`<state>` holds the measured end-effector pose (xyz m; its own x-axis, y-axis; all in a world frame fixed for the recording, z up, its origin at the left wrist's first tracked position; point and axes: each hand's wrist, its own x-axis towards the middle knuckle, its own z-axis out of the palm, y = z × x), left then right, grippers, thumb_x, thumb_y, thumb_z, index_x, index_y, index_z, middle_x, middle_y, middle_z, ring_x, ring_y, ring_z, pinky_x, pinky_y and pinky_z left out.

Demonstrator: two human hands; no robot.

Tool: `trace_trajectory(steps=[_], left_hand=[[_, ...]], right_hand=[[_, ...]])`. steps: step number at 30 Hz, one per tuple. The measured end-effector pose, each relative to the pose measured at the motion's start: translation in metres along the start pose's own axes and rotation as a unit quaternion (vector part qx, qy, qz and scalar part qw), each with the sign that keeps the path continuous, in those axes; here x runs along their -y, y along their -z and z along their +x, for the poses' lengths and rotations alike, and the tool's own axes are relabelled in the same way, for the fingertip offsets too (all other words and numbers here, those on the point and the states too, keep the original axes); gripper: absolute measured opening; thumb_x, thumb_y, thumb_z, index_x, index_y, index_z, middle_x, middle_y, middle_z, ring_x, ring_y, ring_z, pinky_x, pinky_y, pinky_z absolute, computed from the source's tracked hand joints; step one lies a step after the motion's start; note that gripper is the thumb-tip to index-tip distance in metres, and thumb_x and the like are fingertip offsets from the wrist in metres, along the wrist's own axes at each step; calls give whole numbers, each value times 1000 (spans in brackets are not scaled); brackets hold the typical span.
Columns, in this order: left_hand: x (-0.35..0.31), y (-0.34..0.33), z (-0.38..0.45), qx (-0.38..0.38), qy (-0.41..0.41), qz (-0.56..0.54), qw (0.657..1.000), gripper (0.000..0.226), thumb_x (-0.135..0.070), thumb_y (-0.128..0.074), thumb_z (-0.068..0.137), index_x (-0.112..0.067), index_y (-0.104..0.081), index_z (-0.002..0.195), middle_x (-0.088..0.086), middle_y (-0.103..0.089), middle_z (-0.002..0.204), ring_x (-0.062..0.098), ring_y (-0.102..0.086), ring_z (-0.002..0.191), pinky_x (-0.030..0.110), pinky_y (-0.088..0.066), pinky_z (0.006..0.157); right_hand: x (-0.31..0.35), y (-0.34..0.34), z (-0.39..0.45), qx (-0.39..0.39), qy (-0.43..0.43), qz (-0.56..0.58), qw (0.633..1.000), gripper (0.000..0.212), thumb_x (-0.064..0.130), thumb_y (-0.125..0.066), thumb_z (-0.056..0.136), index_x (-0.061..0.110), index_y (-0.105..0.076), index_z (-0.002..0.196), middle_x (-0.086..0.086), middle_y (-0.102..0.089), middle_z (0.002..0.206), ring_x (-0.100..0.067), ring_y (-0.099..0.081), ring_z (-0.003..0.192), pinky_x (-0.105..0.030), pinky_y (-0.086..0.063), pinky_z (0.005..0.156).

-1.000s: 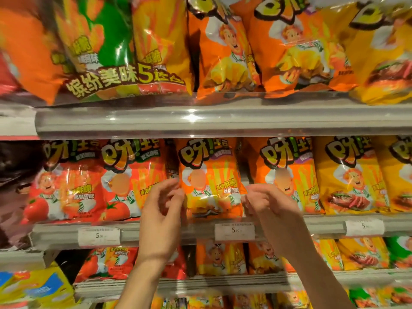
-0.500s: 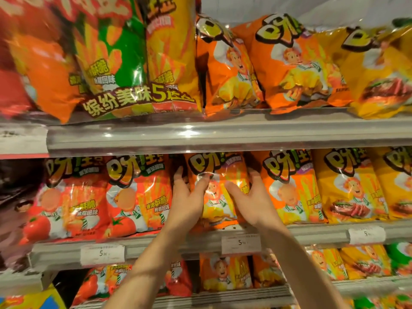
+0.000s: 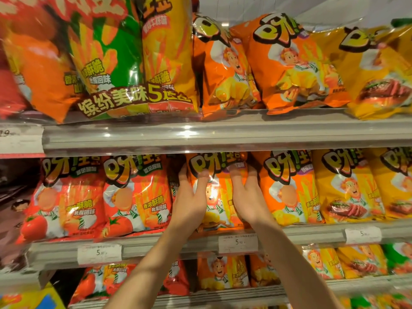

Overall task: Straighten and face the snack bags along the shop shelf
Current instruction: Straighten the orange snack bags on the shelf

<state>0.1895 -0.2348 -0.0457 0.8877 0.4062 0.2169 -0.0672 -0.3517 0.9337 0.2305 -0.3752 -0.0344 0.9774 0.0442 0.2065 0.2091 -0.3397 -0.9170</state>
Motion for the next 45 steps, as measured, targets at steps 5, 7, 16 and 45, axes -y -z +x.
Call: trace_trajectory(steps=[5, 7, 16, 45], left_hand=[[-6, 1, 12, 14, 75, -33, 997, 101, -94, -24, 74, -37, -15, 157, 4, -39, 157, 31, -37, 143, 43, -31, 105], [-11, 5, 25, 15, 72, -58, 996, 101, -94, -31, 74, -34, -27, 154, 2, -48, 147, 30, -44, 137, 39, -31, 98], [-10, 2, 25, -16, 24, -141, 990, 70, -76, -52, 85, -43, -38, 145, -16, -48, 128, 15, -44, 123, 35, -33, 96], [3, 5, 0, 10, -103, 51, 993, 65, -73, -32, 94, -59, -5, 151, -3, -28, 164, 16, -27, 149, 29, -25, 107]], right_hand=[[-1, 1, -1, -7, -8, 16, 1000, 71, 67, -27, 99, 31, -10, 158, -6, -40, 156, -29, -41, 140, -33, -28, 101], [3, 4, 2, 3, -12, 18, 1000, 71, 69, -27, 98, 33, -12, 157, -6, -45, 148, -22, -55, 119, -32, -31, 97], [11, 1, 15, 8, -34, 22, 999, 76, 77, -31, 92, 30, -31, 151, -1, -58, 129, -17, -59, 102, -28, -33, 90], [8, 12, -22, -32, 273, -335, 901, 36, 11, -47, 103, 1, -55, 137, -30, -49, 143, -50, -48, 129, -53, -47, 101]])
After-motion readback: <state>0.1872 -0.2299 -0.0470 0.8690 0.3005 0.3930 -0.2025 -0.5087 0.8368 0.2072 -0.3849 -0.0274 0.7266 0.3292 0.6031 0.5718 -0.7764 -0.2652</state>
